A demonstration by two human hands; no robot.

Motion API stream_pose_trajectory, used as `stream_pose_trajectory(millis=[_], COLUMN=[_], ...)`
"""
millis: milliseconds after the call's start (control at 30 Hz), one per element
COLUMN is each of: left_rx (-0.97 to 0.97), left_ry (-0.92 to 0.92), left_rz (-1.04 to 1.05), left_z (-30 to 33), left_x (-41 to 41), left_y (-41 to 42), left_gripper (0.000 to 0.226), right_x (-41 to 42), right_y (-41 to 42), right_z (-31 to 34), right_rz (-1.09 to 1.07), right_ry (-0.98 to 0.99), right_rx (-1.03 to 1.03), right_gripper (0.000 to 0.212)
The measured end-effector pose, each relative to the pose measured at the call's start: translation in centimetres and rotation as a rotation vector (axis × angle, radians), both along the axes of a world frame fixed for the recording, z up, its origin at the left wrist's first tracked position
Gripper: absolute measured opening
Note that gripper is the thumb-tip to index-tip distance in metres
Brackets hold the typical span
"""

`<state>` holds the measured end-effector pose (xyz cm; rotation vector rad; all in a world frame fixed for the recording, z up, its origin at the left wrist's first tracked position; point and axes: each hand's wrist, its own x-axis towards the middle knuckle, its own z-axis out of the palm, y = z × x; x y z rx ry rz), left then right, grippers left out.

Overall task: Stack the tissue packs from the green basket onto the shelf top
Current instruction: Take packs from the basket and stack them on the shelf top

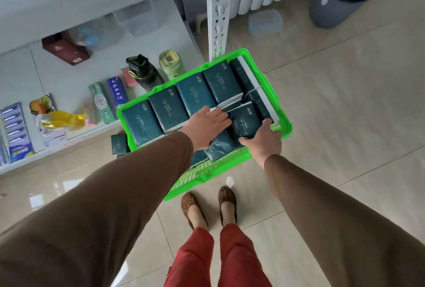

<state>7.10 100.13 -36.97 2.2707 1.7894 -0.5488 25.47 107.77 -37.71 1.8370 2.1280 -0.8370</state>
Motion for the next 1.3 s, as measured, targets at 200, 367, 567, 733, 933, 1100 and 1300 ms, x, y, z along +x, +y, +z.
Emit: stream_pose_trajectory(millis=[200,367,567,733,933,1100,1300], left_rx=[0.007,0.074,0.181,0.333,0.483,0.568,0.608], left_ry=[0.034,-0.039,-0.027,-0.004,0.023,0.076,0.167], left_rz=[0.061,0.394,0.752,0.964,1.094,1.159,1.16], left_z=[0.8,6.5,17.1,25.3,31.7,35.2,38.0], left_x=[-0.1,-3.2,-10.6,-18.0,-27.5,-35.2,-47.0], left_y=[-2.4,-9.0,-21.2,-35.0,-51.4,-61.7,-68.7], left_gripper=[0.07,0.06,0.053,0.052,0.055,0.055,0.051], right_x=[0.8,0.1,-7.2,-17.7,-31.0,-40.6,-53.5], right_y=[0.4,-2.0,-8.4,-18.1,-32.2,-41.0,-47.1], right_z=[-0.1,5.3,15.9,23.0,28.3,31.5,33.2], right_rz=[-0.04,-0.021,0.286,0.443,0.602,0.666,0.719], right_ry=[0.129,0.501,0.71,0.828,0.938,0.983,1.034], right_rx=[-0.076,-0.116,-0.1,-0.092,-0.067,-0.064,-0.072], right_gripper=[0.065,0.048,0.048,0.058,0.057,0.054,0.045])
